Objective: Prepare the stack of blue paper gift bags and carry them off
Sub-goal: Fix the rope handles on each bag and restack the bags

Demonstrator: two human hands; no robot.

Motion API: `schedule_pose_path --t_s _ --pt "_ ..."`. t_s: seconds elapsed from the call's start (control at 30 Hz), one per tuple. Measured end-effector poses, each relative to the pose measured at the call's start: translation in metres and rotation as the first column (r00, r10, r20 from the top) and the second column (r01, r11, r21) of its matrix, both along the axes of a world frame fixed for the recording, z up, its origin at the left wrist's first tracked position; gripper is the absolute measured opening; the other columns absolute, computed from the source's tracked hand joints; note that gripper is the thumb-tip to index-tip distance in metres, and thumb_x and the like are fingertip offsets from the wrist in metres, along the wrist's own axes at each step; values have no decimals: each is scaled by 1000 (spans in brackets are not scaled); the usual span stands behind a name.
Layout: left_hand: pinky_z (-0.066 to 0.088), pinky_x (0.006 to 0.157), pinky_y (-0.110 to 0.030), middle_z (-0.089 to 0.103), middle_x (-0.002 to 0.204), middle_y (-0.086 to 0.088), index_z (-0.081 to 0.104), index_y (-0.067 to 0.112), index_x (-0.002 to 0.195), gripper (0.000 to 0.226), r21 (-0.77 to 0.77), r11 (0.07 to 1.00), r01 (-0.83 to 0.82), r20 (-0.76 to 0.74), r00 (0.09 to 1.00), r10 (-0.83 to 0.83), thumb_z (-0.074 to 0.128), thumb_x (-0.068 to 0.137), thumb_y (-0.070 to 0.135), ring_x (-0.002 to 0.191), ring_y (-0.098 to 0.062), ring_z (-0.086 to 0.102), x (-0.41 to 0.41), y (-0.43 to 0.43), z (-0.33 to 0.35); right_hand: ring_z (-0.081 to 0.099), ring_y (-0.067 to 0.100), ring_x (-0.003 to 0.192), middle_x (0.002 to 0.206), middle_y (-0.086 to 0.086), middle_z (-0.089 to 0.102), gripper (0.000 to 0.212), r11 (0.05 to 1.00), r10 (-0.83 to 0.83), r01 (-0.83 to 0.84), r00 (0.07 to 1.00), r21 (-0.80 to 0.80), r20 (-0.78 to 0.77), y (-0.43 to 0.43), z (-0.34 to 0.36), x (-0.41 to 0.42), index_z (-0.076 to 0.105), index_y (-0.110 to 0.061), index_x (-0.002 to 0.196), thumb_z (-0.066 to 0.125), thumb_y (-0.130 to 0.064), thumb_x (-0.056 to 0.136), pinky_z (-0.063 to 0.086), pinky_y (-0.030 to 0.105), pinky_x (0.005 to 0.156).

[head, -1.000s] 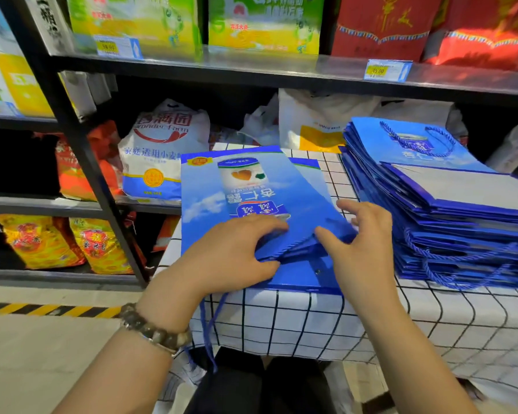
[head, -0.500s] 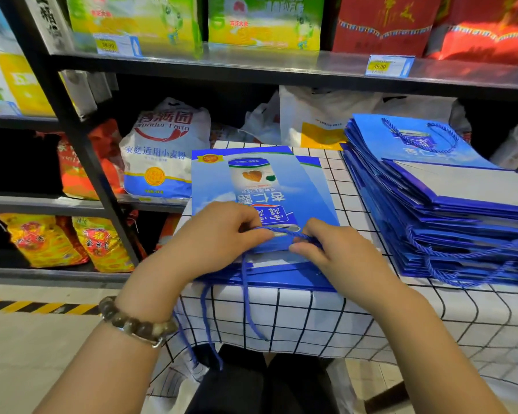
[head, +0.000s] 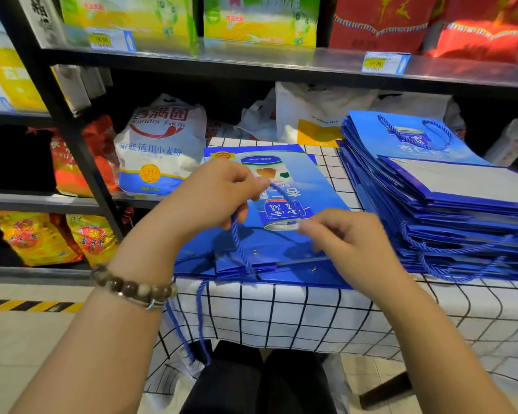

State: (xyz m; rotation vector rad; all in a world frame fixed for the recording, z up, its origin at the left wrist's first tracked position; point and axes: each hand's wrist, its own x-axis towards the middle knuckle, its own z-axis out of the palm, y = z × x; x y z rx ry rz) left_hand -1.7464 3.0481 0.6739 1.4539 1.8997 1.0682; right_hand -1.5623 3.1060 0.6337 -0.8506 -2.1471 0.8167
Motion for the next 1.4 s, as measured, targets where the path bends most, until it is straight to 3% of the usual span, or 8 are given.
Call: schedule_pose_path --t_s 0.13,0.27,0.4,0.53,0.77,0.97,1.13,1.4 --pt "30 33 -12 48 36 4 55 12 66 34 35 999 6 64 998 -9 52 93 33 29 -6 34 6 11 10 43 6 54 61 4 58 22 950 242 -212 964 -228 113 -17 7 -24 67 -31 68 64 -52 72 41 29 59" --pt "31 34 -14 52 39 2 57 12 69 31 62 998 16 101 995 -22 50 95 28 29 -7 38 8 16 15 43 10 58 65 14 59 16 945 288 -243 935 -216 208 -16 6 -37 63 -25 65 68 -30 80 38 30 60" --pt "47 47 -22 65 66 0 56 16 98 15 71 992 -102 161 983 90 53 93 29 45 -10 59 6 17 9 48 5 54 61 4 63 15 905 262 -244 965 -347 7 -9 10 -40 66 -1 71 64 -8 84 40 19 55" --pt "52 75 -37 64 84 4 59 25 102 17 106 973 -206 -231 947 225 55 89 36 79 -20 66 0 -4 -12 45 -2 42 53 -14 60 12 883 236 -211 972 -419 10 4 11 -35 65 5 89 60 -5 86 35 7 44" --pt "43 82 -26 57 111 17 57 38 111 35 -198 980 -28 -539 838 -85 54 81 56 98 -4 51 8 -53 -36 51 -1 44 46 -14 58 20 917 233 -175 964 -357 125 12 0 -44 62 8 78 70 -9 78 38 9 46" --pt "43 84 -24 62 111 15 62 33 110 36 -152 987 -58 -497 867 -25 63 78 50 97 -5 53 7 -53 -42 56 -4 64 77 -13 59 30 952 295 -244 891 -184 345 8 5 -44 69 -12 104 48 3 88 43 6 63" --pt "43 79 -23 66 99 15 67 32 100 30 -81 993 -91 -449 893 45 64 77 49 90 -5 55 7 -54 -45 64 7 64 78 -3 62 39 935 284 -244 950 -258 129 5 5 -44 60 -33 85 55 6 83 55 29 78" --pt "48 77 -30 70 87 11 53 38 63 20 -59 993 -101 -420 905 67 66 73 50 83 -4 60 9 -55 -44 57 4 61 72 2 67 33 927 356 -300 893 -227 275 11 6 -51 52 -34 80 62 -3 81 46 26 64"
